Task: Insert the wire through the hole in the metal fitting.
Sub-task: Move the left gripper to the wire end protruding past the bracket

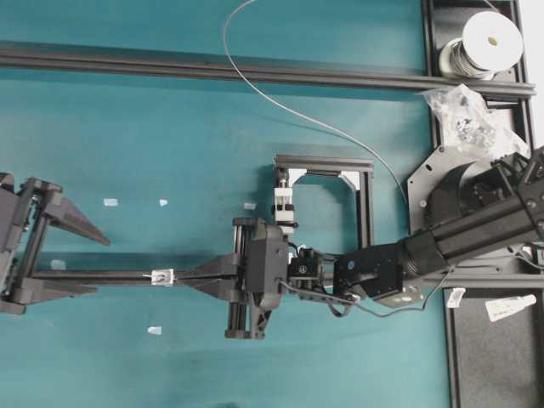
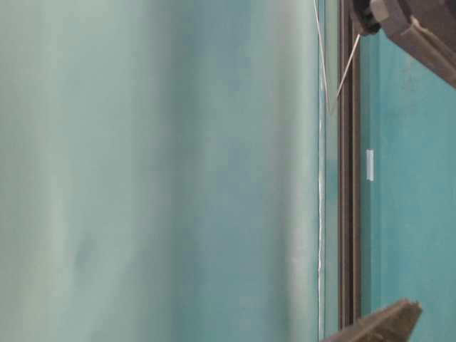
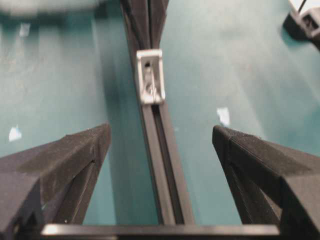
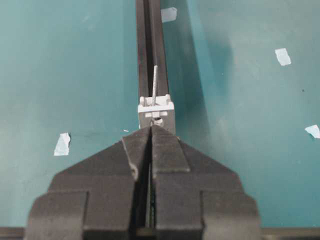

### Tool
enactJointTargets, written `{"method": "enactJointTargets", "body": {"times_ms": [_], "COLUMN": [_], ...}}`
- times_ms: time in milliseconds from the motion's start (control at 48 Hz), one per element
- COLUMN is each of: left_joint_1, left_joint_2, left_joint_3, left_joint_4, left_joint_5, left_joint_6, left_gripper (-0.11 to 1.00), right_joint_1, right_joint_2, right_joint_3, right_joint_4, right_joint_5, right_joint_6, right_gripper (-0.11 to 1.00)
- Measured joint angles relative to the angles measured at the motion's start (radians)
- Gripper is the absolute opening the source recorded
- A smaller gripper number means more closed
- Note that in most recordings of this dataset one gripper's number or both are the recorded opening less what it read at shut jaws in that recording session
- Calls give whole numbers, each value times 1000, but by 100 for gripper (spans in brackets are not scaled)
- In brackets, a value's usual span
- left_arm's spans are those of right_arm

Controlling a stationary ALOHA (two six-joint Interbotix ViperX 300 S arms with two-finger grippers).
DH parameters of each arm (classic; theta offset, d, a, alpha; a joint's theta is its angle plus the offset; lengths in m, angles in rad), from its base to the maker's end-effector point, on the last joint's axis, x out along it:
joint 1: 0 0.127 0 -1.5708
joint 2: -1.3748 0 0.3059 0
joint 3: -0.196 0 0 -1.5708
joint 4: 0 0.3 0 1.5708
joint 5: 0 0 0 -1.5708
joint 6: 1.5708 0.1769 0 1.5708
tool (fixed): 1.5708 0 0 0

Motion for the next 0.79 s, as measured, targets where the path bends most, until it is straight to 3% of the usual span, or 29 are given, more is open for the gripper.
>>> {"method": "enactJointTargets", "body": {"times_ms": [354,792], "left_joint_1": [0,-2], "left_joint_2": [140,242], "left_joint_3": [-121,-199], "left_joint_4": [5,3], "left_joint_5": [0,0], "left_joint_6": [3,0], "left_gripper": [66,66], "right_joint_1": [-2,-2], "right_joint_2": [0,0], "right_joint_3": [2,0], "right_joint_4": [-2,-2], "right_joint_5": [-2,0], "right_joint_6": [-2,-2], "right_gripper": [-1,-1]}}
